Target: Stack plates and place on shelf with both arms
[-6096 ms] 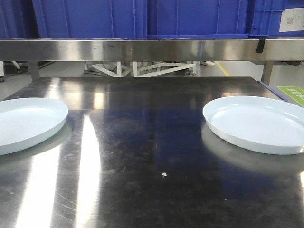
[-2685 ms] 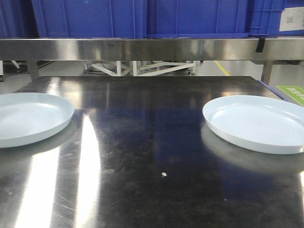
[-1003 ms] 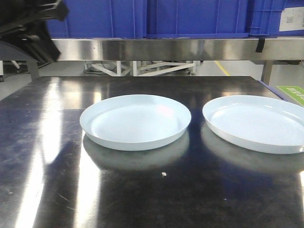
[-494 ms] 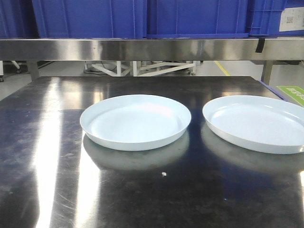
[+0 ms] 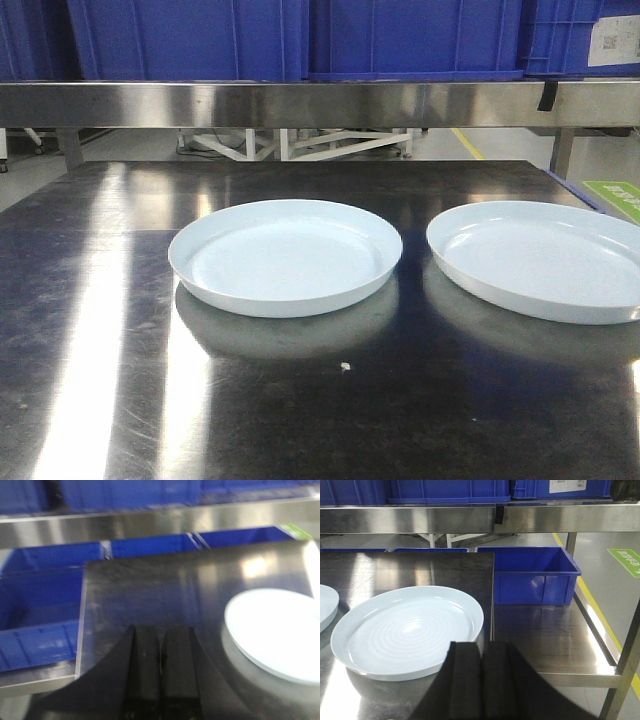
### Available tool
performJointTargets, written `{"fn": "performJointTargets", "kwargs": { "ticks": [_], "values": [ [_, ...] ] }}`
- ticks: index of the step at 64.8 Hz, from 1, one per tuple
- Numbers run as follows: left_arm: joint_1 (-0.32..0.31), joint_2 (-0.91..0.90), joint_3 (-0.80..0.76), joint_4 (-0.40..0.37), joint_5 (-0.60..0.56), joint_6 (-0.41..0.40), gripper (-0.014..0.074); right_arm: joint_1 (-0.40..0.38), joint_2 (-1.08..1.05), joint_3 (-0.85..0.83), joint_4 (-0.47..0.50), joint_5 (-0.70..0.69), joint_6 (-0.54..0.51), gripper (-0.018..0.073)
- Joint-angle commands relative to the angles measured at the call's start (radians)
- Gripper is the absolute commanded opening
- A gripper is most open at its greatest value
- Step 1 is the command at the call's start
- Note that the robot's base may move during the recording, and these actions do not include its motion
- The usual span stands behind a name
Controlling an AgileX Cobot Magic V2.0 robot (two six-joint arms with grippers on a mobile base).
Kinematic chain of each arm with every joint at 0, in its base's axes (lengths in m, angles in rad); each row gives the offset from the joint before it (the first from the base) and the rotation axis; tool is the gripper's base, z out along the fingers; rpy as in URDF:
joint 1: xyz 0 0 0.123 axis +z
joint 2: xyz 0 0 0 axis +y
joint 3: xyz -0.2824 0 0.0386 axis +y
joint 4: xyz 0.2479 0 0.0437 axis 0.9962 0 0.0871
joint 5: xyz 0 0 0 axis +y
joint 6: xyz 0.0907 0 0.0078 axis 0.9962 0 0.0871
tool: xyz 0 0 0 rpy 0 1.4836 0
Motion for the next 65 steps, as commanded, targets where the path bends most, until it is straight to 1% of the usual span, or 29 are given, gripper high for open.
{"fn": "performJointTargets", "kwargs": {
  "ticks": [1,11,19,38,45,50,54,58,62,65],
  "values": [
    [0.042,-0.011,-0.026,-0.001,-0.089,-0.010,0.0090,-0.005,-0.019,0.000,-0.009,-0.088,-0.003,0.0049],
    [0.114,-0.011,-0.026,-0.001,-0.087,-0.010,0.0090,-0.005,-0.019,0.000,-0.009,-0.088,-0.003,0.0049],
    [0.156,-0.011,-0.026,-0.001,-0.094,-0.010,0.0087,-0.005,-0.019,0.000,-0.009,-0.088,-0.003,0.0049],
    [0.157,-0.011,-0.026,-0.001,-0.092,-0.010,0.0086,-0.005,-0.019,0.000,-0.009,-0.097,-0.003,0.0049],
    [0.157,-0.011,-0.026,-0.001,-0.092,-0.010,0.0086,-0.005,-0.019,0.000,-0.008,-0.151,-0.003,0.0049],
    [0.157,-0.011,-0.026,-0.001,-0.092,-0.010,0.0086,-0.005,-0.019,0.000,0.026,-0.206,0.012,0.0049],
    [0.157,-0.011,-0.026,-0.001,-0.092,-0.010,0.0086,-0.005,-0.019,-0.001,0.079,-0.231,0.040,0.0055],
    [0.157,-0.011,-0.026,-0.001,-0.092,-0.010,0.0085,-0.005,-0.015,-0.013,0.106,-0.204,0.041,0.0057],
    [0.157,-0.011,-0.026,-0.001,-0.092,-0.010,0.0083,-0.005,0.012,-0.051,0.112,-0.110,0.042,0.0057],
    [0.157,-0.011,-0.026,-0.001,-0.092,-0.010,0.0083,-0.005,0.047,-0.083,0.123,-0.073,0.042,0.0057]
  ]
}}
